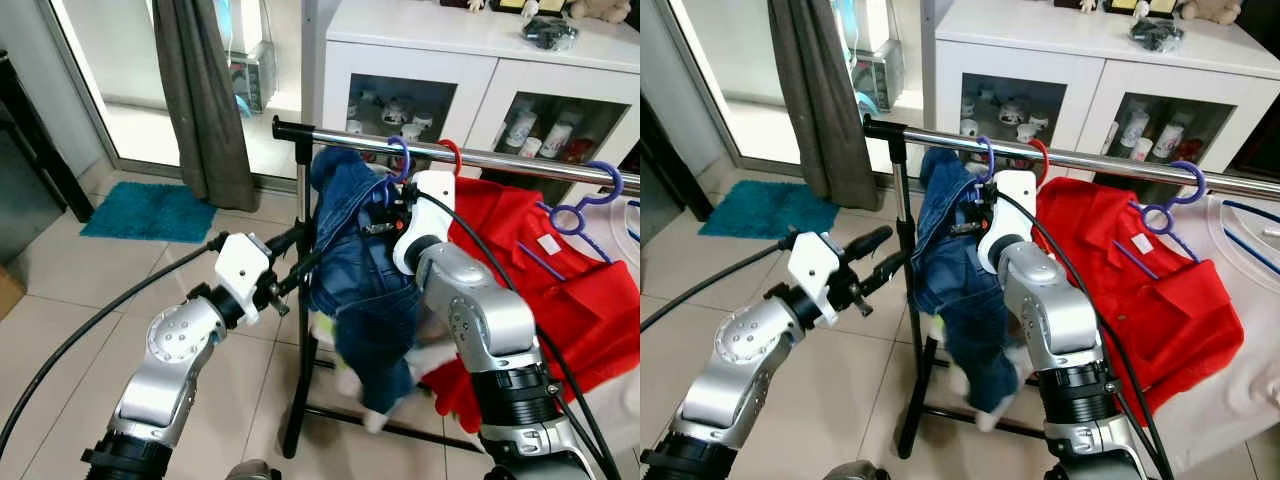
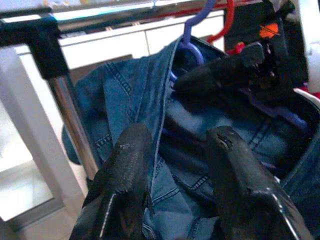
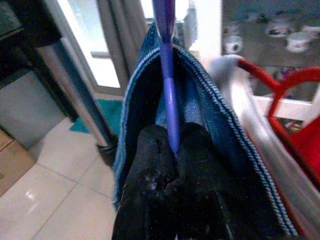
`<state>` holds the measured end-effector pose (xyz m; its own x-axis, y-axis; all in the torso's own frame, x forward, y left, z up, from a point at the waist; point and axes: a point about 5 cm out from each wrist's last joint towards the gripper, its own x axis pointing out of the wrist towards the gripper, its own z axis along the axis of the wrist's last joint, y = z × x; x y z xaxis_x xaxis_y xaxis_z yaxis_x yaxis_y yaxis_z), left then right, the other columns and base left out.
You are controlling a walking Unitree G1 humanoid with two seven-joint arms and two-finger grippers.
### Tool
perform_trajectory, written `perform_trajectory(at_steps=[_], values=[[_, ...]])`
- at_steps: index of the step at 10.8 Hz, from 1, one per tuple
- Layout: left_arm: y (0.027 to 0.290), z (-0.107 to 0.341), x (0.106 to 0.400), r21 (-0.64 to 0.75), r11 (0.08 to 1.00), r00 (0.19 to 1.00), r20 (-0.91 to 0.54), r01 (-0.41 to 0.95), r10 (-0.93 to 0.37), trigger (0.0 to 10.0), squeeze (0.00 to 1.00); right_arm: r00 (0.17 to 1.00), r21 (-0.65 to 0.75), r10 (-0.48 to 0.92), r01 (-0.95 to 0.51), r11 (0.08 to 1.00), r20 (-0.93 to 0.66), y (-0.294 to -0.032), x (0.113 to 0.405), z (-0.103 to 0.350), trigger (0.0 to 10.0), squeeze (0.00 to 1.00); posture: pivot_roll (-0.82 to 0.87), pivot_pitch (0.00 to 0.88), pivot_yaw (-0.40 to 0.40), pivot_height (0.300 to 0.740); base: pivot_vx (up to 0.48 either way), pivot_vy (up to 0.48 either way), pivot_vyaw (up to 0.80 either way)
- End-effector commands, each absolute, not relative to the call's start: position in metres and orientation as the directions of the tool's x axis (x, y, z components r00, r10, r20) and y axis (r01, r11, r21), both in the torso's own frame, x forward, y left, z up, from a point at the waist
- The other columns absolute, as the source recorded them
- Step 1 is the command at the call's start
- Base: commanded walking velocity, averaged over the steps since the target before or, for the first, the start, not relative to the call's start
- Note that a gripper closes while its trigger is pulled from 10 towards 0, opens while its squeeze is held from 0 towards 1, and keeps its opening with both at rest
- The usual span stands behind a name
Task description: Hang hanger
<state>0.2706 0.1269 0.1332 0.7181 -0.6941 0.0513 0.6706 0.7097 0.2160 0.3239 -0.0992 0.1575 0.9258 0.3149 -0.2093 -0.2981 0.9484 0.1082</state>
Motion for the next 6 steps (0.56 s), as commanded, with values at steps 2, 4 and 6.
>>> perform_trajectory(at_steps=[2,4,6], values=[[0.127,0.132,0.270,0.213,0.695,0.706,0.036,0.686,-0.708,10.0,0.00,0.943,0.107,0.296,-0.282,0.954,-0.152,-0.100,0.332,0.170,10.0,0.00,0.10,0.000,0.015,0.740,0.000,0.000,0.00],[0.126,0.140,0.271,0.211,0.680,0.686,0.058,0.702,-0.726,10.0,0.00,0.949,0.112,0.281,-0.266,0.957,-0.146,-0.096,0.346,0.171,10.0,0.00,0.11,0.000,0.023,0.740,0.000,0.000,0.00],[0.125,0.148,0.272,0.211,0.676,0.675,0.088,0.706,-0.733,10.0,0.00,0.953,0.097,0.240,-0.226,0.969,-0.183,-0.098,0.363,0.172,10.0,0.00,0.11,0.000,0.024,0.740,0.000,0.000,0.00]])
